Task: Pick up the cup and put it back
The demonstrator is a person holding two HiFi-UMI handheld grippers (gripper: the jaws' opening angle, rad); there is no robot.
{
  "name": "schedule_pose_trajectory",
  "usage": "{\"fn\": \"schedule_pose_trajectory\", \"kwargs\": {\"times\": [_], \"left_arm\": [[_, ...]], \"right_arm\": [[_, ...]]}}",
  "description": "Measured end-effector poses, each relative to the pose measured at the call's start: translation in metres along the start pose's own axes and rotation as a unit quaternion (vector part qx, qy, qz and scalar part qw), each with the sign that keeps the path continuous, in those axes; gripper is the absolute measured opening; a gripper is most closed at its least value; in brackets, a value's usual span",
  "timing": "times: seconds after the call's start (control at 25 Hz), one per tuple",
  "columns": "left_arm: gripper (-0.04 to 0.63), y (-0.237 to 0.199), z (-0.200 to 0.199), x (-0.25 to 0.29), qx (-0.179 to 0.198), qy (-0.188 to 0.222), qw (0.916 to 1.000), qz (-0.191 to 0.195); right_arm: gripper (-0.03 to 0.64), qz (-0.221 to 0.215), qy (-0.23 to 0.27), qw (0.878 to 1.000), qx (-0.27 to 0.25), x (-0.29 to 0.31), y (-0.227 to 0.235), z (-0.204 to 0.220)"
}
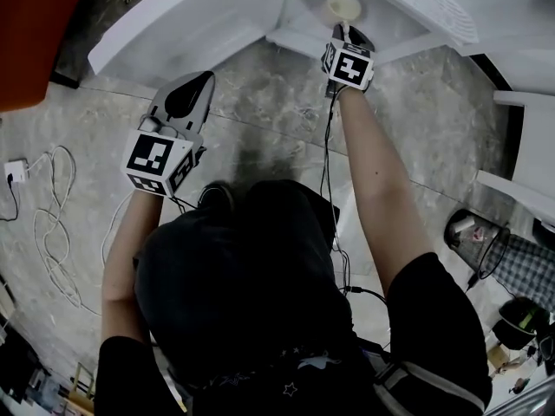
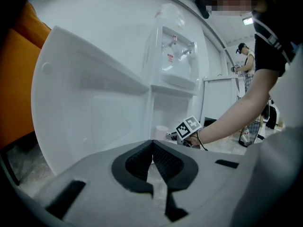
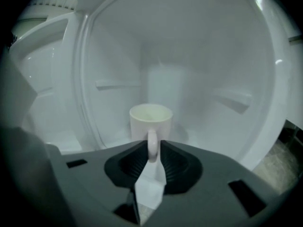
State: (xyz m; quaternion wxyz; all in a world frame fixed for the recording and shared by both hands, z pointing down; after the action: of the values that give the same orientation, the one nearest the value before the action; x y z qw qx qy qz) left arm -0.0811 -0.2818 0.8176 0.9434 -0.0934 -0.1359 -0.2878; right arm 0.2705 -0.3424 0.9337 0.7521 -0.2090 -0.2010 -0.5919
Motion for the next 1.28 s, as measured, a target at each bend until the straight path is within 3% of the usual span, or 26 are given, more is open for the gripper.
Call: {"fn": "schedule_pose_trajectory", "kwargs": {"times": [0.08,0.32,0.52,0.68,0.92,1.28], "left_arm": [[0.009,0.001,-0.001,0.001,-0.003,0.000,1.0000,0.004],[0.009,0.000,-0.007,0.005,-0.001,0.018,0.9997,0.018],[0.009,0.008,-0.031,0.010,-0.013,0.026,0.9991,0.032],[0.009,0.016,-0.055,-0.004,-0.032,0.013,0.9992,0.021],[0.009,0.038,-0.123,-0.040,-0.046,0.007,0.9989,-0.007],[0.009,0.102,-0.229,-0.142,-0.067,0.016,0.9952,-0.069]], "right_arm": [[0.063,-0.002,-0.003,1.000,-0.022,0.001,-0.001,-0.002],[0.049,-0.017,0.014,0.999,-0.032,-0.010,-0.005,-0.014],[0.044,-0.034,-0.009,0.997,-0.074,-0.036,-0.006,-0.026],[0.044,-0.062,-0.028,0.993,-0.099,-0.072,-0.019,-0.037],[0.044,-0.113,-0.039,0.986,-0.113,-0.148,-0.050,-0.078],[0.044,-0.178,-0.031,0.975,-0.130,-0.298,-0.067,-0.156]]}}
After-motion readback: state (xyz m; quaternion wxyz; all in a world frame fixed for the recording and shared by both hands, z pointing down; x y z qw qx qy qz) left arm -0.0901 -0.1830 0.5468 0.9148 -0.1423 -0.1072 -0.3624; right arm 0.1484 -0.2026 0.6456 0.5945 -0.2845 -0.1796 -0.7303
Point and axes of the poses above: the fingertips, and each gripper's own axes: x forward along the fingers, y to its right, z out of its underside, the point moved 7 cm from there along -x, backward along the fingers, and after that the axes turned 1 degree about z, right-handed, at the moved point
